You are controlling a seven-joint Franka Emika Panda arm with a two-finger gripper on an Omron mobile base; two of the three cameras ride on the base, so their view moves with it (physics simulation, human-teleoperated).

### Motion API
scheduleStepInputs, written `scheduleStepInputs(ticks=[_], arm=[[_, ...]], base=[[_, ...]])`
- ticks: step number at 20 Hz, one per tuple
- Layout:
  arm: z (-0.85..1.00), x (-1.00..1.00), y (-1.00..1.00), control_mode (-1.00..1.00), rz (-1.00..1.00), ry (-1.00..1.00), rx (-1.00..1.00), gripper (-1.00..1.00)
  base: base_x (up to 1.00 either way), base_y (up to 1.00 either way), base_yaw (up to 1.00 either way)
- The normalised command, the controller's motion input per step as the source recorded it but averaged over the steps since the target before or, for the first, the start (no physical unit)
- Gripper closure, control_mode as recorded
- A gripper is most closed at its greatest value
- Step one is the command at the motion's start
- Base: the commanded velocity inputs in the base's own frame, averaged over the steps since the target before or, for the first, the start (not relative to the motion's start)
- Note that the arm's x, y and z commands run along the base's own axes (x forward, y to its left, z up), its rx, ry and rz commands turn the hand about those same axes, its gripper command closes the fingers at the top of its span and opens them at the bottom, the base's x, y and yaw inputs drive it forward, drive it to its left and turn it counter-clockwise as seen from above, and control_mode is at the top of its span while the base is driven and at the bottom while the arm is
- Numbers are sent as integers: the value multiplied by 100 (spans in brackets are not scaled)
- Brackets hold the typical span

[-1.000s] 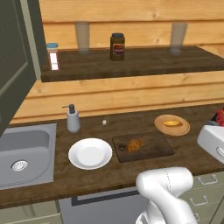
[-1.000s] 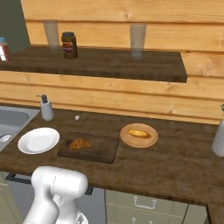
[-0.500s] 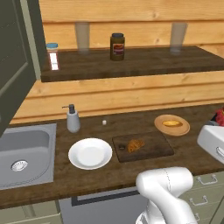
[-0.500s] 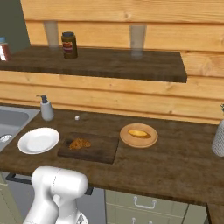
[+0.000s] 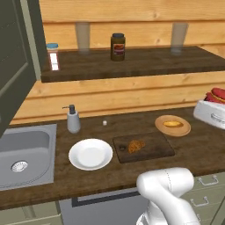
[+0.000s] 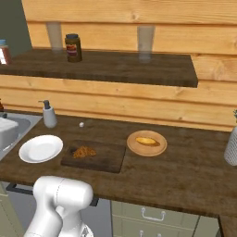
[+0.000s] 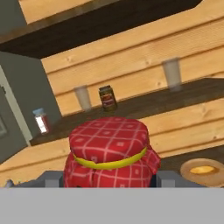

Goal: From the different types of pastries on the counter, select a croissant and place it on the cutting board. Then retrieve a jar of jam from the cabinet and place it alongside the croissant on the cutting board.

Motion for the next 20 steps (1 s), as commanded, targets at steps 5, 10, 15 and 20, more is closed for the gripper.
scheduleStepInputs(ticks=[5, 10, 15, 20], arm=[[-78, 83, 0, -100, 12, 0, -1, 100], [-90, 69, 0, -100, 15, -3, -3, 100], [-47, 39, 0, -100, 21, -13, -4, 100], [-44, 8, 0, -100, 23, -13, -2, 100]], base=[[0, 0, 0], [0, 0, 0], [0, 0, 0], [0, 0, 0]])
